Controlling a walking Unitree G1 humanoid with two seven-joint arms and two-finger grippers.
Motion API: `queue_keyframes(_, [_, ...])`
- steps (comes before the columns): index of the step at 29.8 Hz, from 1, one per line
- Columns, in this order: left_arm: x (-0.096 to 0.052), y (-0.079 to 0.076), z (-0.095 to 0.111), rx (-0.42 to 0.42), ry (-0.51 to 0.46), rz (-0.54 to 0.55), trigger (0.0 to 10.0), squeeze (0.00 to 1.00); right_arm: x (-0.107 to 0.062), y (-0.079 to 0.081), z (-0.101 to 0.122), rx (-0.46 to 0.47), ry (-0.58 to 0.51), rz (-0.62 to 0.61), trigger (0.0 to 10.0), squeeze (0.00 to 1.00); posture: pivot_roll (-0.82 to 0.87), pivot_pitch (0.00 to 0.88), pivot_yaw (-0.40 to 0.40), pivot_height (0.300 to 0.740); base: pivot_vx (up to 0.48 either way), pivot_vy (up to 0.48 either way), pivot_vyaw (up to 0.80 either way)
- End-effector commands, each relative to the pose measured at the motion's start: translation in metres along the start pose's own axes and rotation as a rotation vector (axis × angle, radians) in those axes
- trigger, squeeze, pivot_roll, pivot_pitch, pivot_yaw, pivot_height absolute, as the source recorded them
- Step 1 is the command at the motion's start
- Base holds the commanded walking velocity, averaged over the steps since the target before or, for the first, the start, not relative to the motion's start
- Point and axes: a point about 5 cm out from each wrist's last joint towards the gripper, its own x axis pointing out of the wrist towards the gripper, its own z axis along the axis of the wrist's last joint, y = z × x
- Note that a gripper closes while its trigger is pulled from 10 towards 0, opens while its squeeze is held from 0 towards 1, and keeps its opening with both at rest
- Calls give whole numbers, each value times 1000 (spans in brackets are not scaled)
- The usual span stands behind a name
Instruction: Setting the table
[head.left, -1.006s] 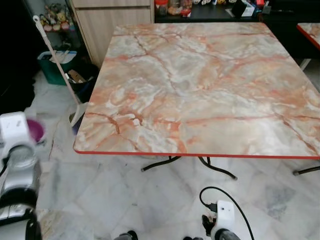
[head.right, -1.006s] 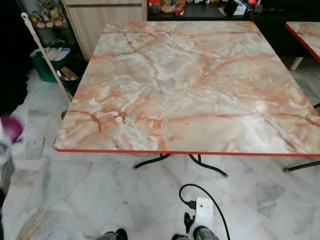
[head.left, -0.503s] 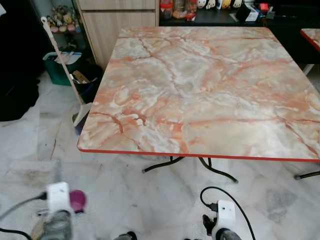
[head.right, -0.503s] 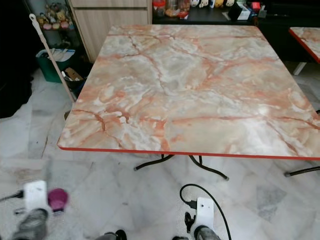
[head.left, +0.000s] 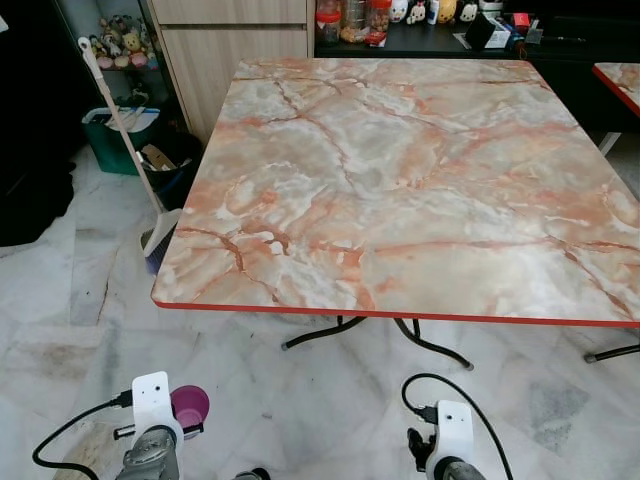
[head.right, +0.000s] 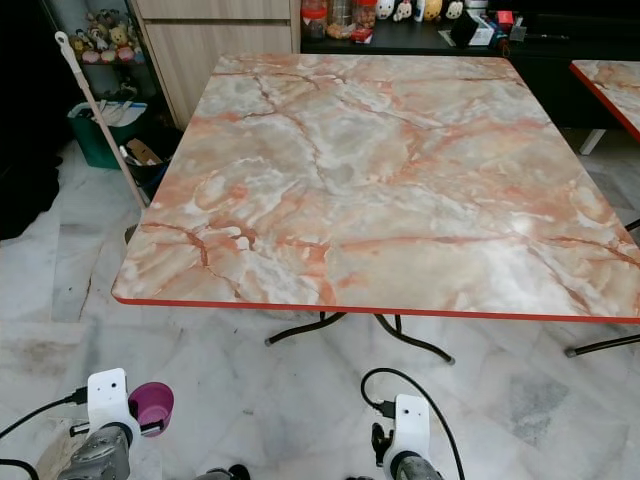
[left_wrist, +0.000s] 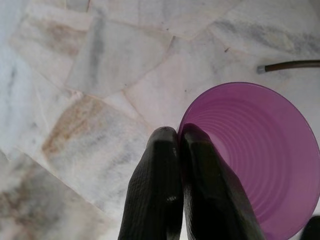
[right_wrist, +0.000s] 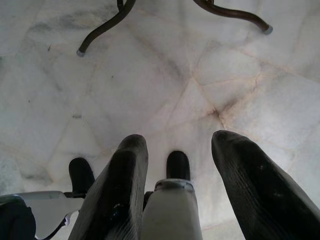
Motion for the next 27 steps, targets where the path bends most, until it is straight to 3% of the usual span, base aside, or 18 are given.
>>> queue_keyframes(1, [-2,6,-9,42,27,4,10000,0,-1,0,-6,10,13,-4,10000,0,53,90,24,740,0,-360,0])
queue_keyframes(9, [-2,17,-11,56,37,37,10000,0,-3,-5,-10,-2,19,-5,10000,0,31,89,23,740,0,-454,0])
queue_keyframes(16, [-3,4,-15,113,52,-10,10000,0,-4,-12,-9,-16,19,-24,10000,0,2,87,21,740,0,-474,0])
queue_keyframes(27, [-3,0,-15,100,60,-8,10000,0,-4,-18,-6,33,-7,-29,10000,0,-25,115,5,740,0,-467,0])
